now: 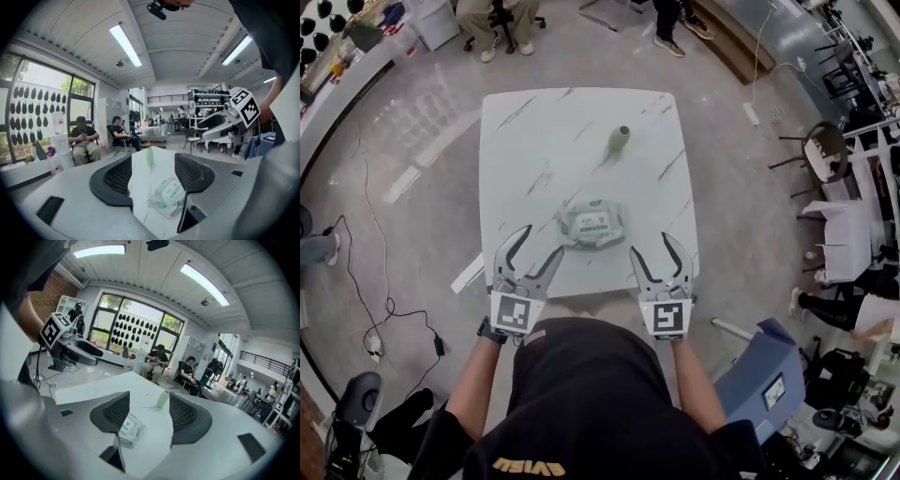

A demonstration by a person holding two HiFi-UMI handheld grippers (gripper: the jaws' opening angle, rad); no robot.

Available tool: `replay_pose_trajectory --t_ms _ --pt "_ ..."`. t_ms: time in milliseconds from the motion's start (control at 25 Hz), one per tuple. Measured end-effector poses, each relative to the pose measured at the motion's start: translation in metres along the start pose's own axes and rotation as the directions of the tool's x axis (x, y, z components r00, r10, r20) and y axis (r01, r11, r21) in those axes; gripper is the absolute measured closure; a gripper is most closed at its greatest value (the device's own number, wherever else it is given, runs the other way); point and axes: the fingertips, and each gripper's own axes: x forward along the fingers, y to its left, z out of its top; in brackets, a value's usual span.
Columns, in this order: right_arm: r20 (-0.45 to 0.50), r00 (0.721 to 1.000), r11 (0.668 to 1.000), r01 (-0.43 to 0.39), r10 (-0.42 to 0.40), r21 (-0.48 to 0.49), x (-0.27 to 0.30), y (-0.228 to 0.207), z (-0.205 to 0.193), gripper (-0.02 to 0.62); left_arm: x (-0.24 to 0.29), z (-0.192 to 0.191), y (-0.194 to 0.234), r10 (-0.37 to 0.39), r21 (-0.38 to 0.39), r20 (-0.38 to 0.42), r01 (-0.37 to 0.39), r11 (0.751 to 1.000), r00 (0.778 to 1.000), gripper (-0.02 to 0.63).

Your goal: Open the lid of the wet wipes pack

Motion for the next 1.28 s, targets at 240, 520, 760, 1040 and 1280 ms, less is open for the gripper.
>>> replay_pose_trajectory --t_ms 240,520,760,1040,1280 --pt "-0.068 0.995 0.995 -0.072 0.067 -0.075 0.037 0.024 -0.032 0.344 0.034 -0.062 -0.011 -0.052 0.004 -0.075 0.053 0.999 0.996 0.308" --pt "-0.128 0.989 0.980 -0.095 0.074 -0.174 0.080 0.045 -0.070 0.350 0.082 -0.132 -0.018 -0.072 0.036 -0.212 0.082 0.996 0.975 0.313" --pt "-0.173 0.982 0.959 -0.119 0.075 -0.258 0.108 0.064 -0.100 0.355 0.104 -0.164 -0.028 -0.122 0.068 -0.277 0.146 0.987 0.953 0.316" --pt "-0.224 0.971 0.926 -0.154 0.079 -0.344 0.133 0.079 -0.123 0.370 0.116 -0.186 -0.041 -0.170 0.132 -0.329 0.223 0.966 0.929 0.336" --pt "-0.284 0.952 0.895 -0.221 0.112 -0.387 0.144 0.101 -0.141 0.374 0.123 -0.201 -0.053 -0.217 0.144 -0.345 0.279 0.949 0.913 0.348"
